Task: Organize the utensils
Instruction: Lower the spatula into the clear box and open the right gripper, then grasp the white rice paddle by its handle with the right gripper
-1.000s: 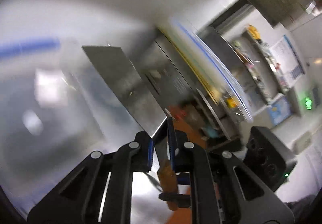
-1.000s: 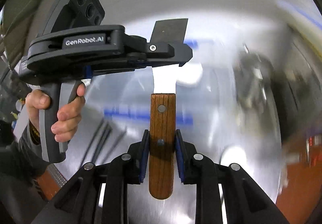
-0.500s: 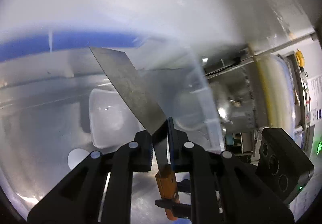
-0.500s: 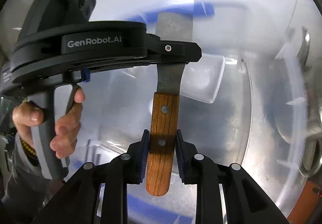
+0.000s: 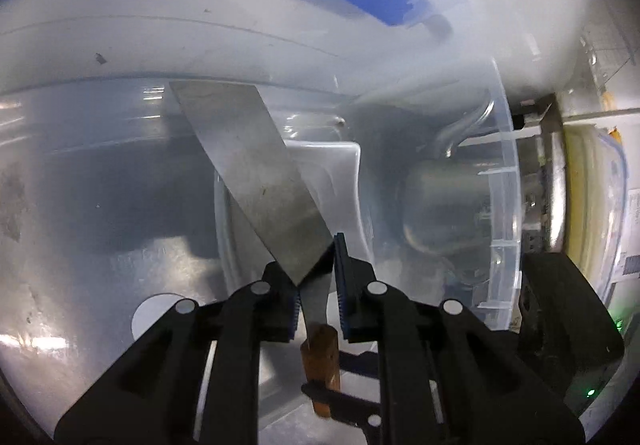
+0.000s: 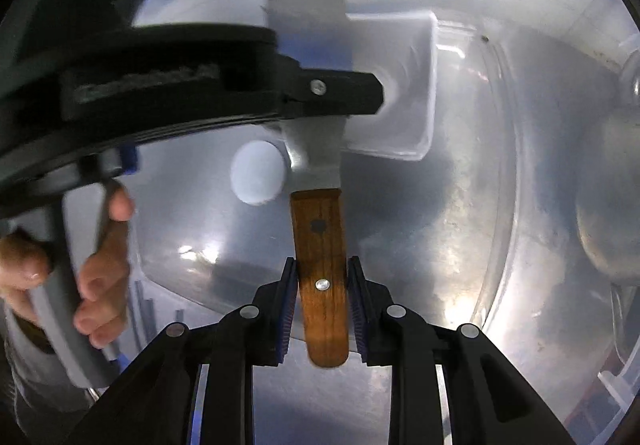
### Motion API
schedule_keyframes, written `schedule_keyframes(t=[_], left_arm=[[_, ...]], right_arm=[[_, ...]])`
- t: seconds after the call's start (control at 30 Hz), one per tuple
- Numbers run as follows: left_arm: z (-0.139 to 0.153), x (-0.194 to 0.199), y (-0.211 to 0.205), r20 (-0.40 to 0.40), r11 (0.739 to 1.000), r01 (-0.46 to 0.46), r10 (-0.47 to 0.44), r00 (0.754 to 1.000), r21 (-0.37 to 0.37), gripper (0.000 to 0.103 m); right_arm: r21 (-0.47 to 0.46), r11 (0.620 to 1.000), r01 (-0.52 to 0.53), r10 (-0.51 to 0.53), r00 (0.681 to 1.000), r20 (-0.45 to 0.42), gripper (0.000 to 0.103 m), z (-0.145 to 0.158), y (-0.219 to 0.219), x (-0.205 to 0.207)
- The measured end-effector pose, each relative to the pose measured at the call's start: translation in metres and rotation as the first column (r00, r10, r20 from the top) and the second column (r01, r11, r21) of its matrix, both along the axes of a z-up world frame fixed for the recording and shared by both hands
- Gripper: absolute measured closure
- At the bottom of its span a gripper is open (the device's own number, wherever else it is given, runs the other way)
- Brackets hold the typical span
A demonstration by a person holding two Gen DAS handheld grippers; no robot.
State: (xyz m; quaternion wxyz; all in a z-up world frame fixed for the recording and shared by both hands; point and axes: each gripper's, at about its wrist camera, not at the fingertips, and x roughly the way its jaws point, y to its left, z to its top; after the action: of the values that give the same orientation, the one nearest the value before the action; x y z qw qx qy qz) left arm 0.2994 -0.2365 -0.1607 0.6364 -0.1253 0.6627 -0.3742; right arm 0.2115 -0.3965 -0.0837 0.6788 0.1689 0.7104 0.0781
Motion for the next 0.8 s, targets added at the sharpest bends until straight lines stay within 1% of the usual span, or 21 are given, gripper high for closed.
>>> schedule_keyframes(t=[0.07, 0.1, 0.13, 0.17, 0.2, 0.23, 0.27, 0.3, 0.33, 0.37, 0.4, 0.43, 0.47, 0.5, 0.53, 0.57, 0.6, 0.63, 0.7, 0.73, 0.8], left_arm=[[-0.001, -0.001, 0.001, 0.003, 1.0, -0.002, 0.002, 1.0, 0.019, 0.089], [-0.001, 0.003, 0.008, 0.008, 1.0, -0.004, 0.004, 1.0, 0.021, 0.086], [0.002, 0.001, 0.008, 0.019, 1.0, -0.004, 0.004, 1.0, 0.023, 0.079], [0.006, 0.0, 0.009, 0.027, 1.0, -0.002, 0.002, 1.0, 0.015, 0.071], [0.014, -0.001, 0.01, 0.05, 1.0, -0.006, 0.005, 0.999, 0.014, 0.064], [0.024, -0.003, 0.012, 0.09, 1.0, -0.013, 0.012, 0.996, 0.015, 0.052], [0.035, -0.002, 0.015, 0.123, 1.0, -0.013, 0.012, 0.992, 0.011, 0.047], [0.051, -0.009, 0.017, 0.169, 1.0, -0.001, 0.001, 0.986, 0.002, 0.047], [0.065, -0.016, 0.018, 0.21, 1.0, 0.004, -0.004, 0.978, 0.0, 0.047], [0.083, -0.027, 0.022, 0.269, 1.0, -0.004, 0.004, 0.963, -0.001, 0.047], [0.102, -0.04, 0.026, 0.327, 1.0, -0.009, 0.011, 0.945, -0.01, 0.047], [0.125, -0.061, 0.031, 0.392, 1.0, 0.002, 0.009, 0.92, -0.029, 0.047], [0.142, -0.082, 0.032, 0.437, 0.999, 0.014, 0.009, 0.9, -0.048, 0.047], [0.152, -0.097, 0.034, 0.461, 0.998, 0.023, 0.007, 0.888, -0.059, 0.046], [0.165, -0.124, 0.036, 0.49, 0.996, 0.053, -0.008, 0.872, -0.078, 0.045], [0.173, -0.153, 0.038, 0.504, 0.99, 0.091, -0.025, 0.863, -0.107, 0.041], [0.176, -0.176, 0.039, 0.505, 0.983, 0.126, -0.043, 0.862, -0.131, 0.038], [0.175, -0.193, 0.039, 0.496, 0.977, 0.156, -0.063, 0.866, -0.148, 0.037], [0.164, -0.228, 0.03, 0.467, 0.964, 0.218, -0.123, 0.876, -0.154, 0.036], [0.153, -0.249, 0.023, 0.45, 0.96, 0.247, -0.166, 0.878, -0.128, 0.036], [0.13, -0.273, 0.018, 0.405, 0.954, 0.284, -0.224, 0.887, -0.093, 0.036]], right_arm=[[0.033, 0.999, 0.026, -0.026, 1.0, -0.016, 0.074, -0.002, 0.003, 0.005], [0.054, 0.998, 0.042, -0.042, 0.999, -0.002, 0.073, 0.005, 0.002, 0.005], [0.062, 0.997, 0.053, -0.055, 0.998, 0.021, 0.07, 0.01, -0.007, 0.006], [0.064, 0.996, 0.058, -0.061, 0.997, 0.051, 0.07, 0.022, -0.013, 0.001], [0.064, 0.996, 0.06, -0.066, 0.991, 0.112, 0.07, 0.042, -0.016, -0.008], [0.055, 0.997, 0.058, -0.066, 0.985, 0.161, 0.07, 0.059, -0.018, -0.017], [0.043, 0.997, 0.057, -0.065, 0.975, 0.213, 0.07, 0.077, -0.02, -0.029], [0.03, 0.998, 0.057, -0.063, 0.961, 0.269, 0.069, 0.097, -0.021, -0.045], [0.003, 0.998, 0.06, -0.057, 0.937, 0.344, 0.065, 0.124, -0.024, -0.072], [-0.03, 0.997, 0.068, -0.051, 0.92, 0.389, 0.062, 0.139, -0.026, -0.094], [-0.062, 0.995, 0.079, -0.045, 0.907, 0.419, 0.061, 0.15, -0.029, -0.11], [-0.116, 0.989, 0.095, -0.033, 0.892, 0.451, 0.06, 0.161, -0.035, -0.136], [-0.154, 0.982, 0.111, -0.029, 0.888, 0.46, 0.06, 0.164, -0.039, -0.161], [-0.193, 0.971, 0.142, -0.039, 0.889, 0.456, 0.06, 0.16, -0.045, -0.186], [-0.225, 0.961, 0.162, -0.047, 0.894, 0.445, 0.06, 0.154, -0.049, -0.203], [-0.263, 0.947, 0.185, -0.06, 0.906, 0.419, 0.06, 0.136, -0.054, -0.225], [-0.279, 0.939, 0.199, -0.076, 0.915, 0.396, 0.06, 0.119, -0.058, -0.24], [-0.285, 0.934, 0.215, -0.108, 0.931, 0.349, 0.06, 0.098, -0.061, -0.258], [-0.278, 0.93, 0.24, -0.169, 0.952, 0.257, 0.06, 0.063, -0.068, -0.279], [-0.267, 0.929, 0.255, -0.199, 0.955, 0.22, 0.06, 0.044, -0.069, -0.288], [-0.247, 0.932, 0.264, -0.22, 0.957, 0.19, 0.06, 0.026, -0.068, -0.299]])
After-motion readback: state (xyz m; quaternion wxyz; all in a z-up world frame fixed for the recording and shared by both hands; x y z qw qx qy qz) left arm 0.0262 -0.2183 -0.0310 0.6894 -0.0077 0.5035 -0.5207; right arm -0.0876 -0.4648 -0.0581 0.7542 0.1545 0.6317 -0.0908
